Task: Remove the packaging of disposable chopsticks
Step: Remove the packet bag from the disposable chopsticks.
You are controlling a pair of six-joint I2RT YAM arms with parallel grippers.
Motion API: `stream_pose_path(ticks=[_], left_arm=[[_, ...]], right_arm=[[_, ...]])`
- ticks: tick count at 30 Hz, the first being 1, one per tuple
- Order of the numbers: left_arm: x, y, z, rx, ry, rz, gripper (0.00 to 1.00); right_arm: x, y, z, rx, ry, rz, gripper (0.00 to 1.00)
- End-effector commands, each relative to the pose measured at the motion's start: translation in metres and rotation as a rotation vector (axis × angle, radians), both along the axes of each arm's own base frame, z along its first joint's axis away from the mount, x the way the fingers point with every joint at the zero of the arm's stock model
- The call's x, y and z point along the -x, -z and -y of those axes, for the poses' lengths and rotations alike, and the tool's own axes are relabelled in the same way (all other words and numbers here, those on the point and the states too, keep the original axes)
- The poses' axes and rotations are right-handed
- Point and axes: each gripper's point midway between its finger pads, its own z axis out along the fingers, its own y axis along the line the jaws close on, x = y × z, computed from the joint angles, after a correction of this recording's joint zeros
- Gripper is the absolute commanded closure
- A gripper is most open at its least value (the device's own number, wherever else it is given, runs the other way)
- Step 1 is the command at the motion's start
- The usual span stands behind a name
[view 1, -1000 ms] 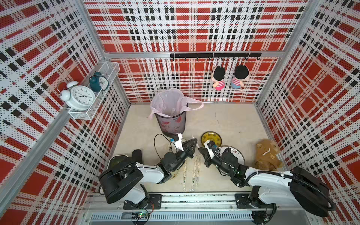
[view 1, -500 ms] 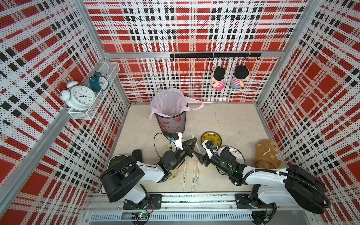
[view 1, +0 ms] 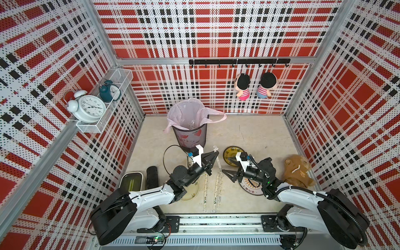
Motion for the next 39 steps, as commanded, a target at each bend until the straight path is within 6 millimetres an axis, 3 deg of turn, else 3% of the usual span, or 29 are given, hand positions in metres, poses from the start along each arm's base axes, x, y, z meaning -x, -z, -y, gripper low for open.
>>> stream_pose_path(ticks=[1, 9, 17, 24, 30, 33, 35, 39], left_arm=[[0.016, -0.012, 0.006, -0.080, 0.062, 0.130, 1.00], [0.044, -0.021, 0.013, -0.084, 0.198, 0.209, 1.00], [0.056, -0.030, 0.010, -0.039, 0.233, 0.241, 1.00], [0.064, -0.032, 0.015, -0.025, 0.268, 0.246, 1.00], [0.062, -0.030, 0.015, -0.024, 0.256, 0.237, 1.00], [0.061, -0.029, 0.013, -0.019, 0.244, 0.232, 1.00], [0.060, -0.028, 0.009, 0.009, 0.232, 0.221, 1.00], [0.061, -0.031, 0.007, 0.056, 0.258, 0.211, 0.79]], right_arm=[[0.024, -0.008, -0.010, -0.038, -0.172, 0.037, 0.24], [0.023, 0.001, -0.016, -0.040, -0.201, 0.043, 0.46], [0.030, 0.004, -0.017, -0.016, -0.173, 0.110, 0.66], [0.038, 0.004, -0.020, -0.010, -0.190, 0.130, 0.72], [0.042, 0.002, -0.018, -0.024, -0.183, 0.150, 0.86], [0.044, 0.002, -0.017, -0.026, -0.182, 0.152, 0.99], [0.044, 0.003, -0.016, -0.023, -0.180, 0.150, 1.00], [0.044, 0.005, -0.014, -0.016, -0.167, 0.154, 1.00]])
